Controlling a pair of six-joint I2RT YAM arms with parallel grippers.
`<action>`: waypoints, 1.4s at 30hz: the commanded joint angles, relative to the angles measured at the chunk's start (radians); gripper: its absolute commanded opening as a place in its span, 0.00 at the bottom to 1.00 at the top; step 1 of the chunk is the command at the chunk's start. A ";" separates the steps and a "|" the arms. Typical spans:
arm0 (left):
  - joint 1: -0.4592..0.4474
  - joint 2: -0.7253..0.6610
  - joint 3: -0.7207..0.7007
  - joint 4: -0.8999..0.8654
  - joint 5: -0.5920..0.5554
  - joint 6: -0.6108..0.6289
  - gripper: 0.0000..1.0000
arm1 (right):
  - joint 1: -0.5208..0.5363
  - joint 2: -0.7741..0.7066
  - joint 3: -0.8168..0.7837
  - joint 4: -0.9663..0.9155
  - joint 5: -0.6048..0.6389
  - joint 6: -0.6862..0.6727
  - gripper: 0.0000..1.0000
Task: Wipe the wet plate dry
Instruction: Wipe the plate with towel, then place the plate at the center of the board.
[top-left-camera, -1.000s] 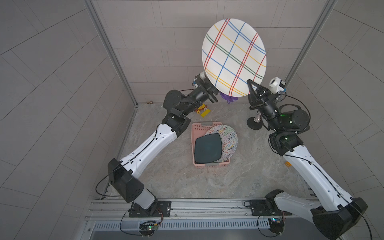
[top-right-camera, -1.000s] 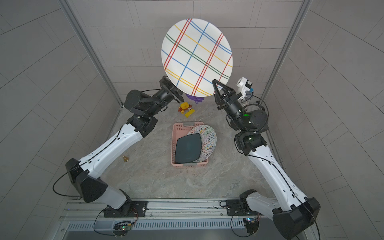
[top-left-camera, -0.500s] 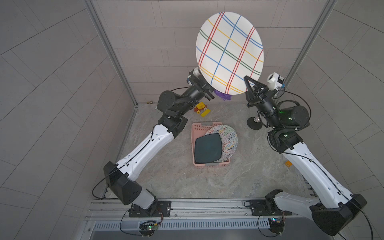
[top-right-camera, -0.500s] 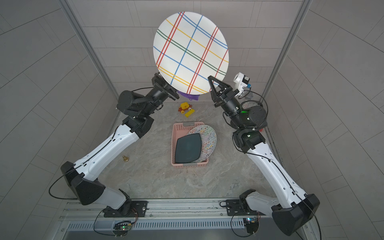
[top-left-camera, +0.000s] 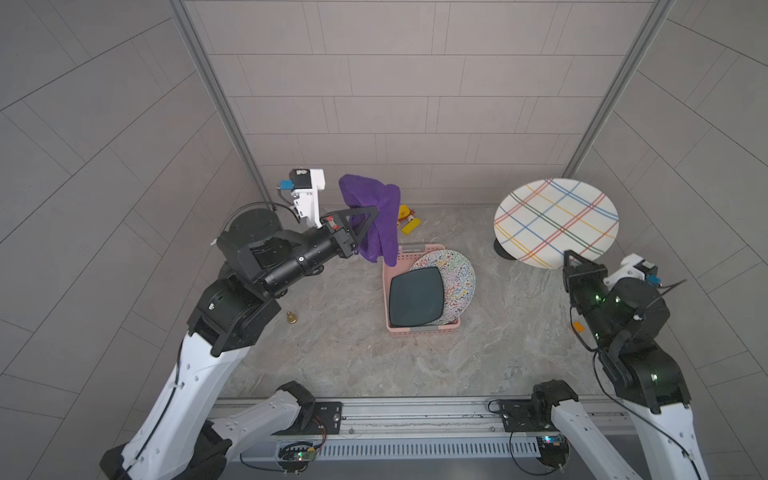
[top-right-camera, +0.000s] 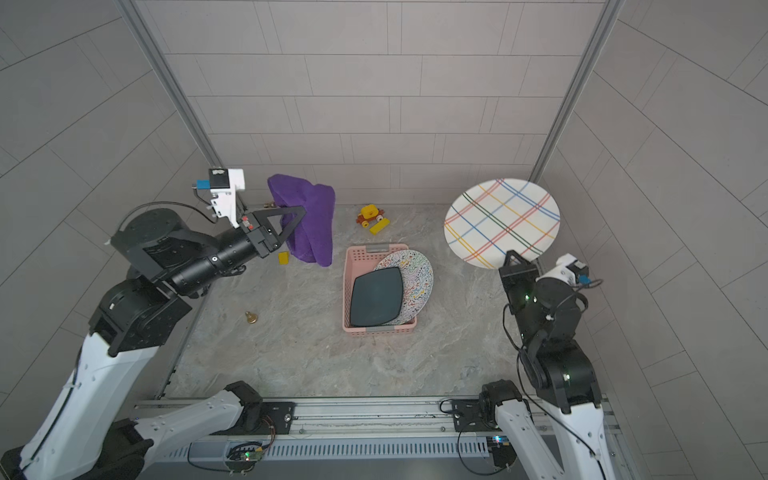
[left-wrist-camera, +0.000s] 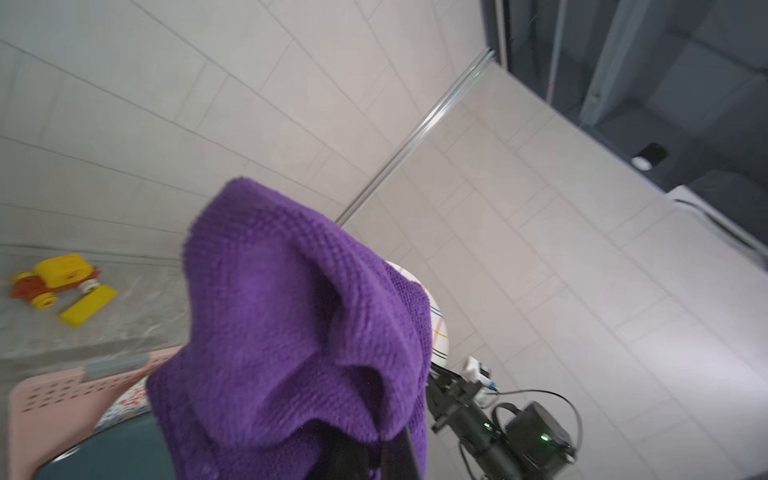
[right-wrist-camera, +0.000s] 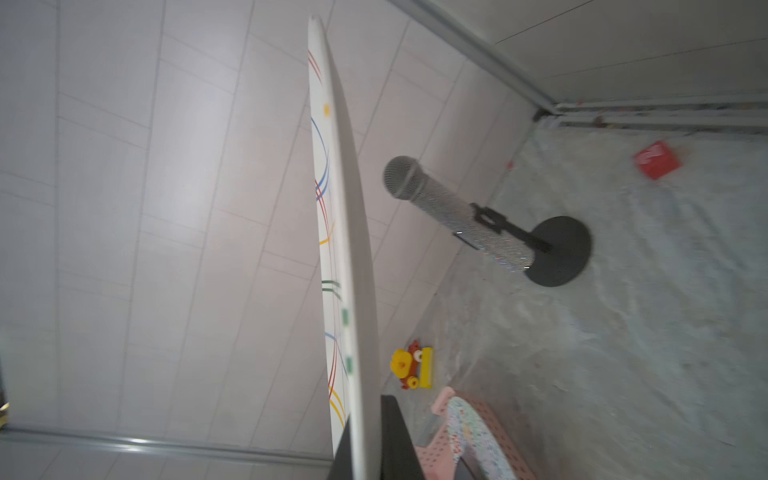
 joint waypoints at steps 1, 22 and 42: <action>0.007 0.036 -0.094 -0.112 -0.029 0.091 0.00 | -0.002 -0.088 -0.039 -0.187 0.123 -0.025 0.00; 0.010 0.033 -0.148 -0.080 0.038 0.038 0.00 | -0.001 -0.004 -0.532 0.151 -0.271 -0.049 0.00; 0.060 0.010 -0.237 -0.128 -0.027 0.053 0.00 | -0.003 -0.118 -0.736 -0.099 -0.189 -0.094 0.81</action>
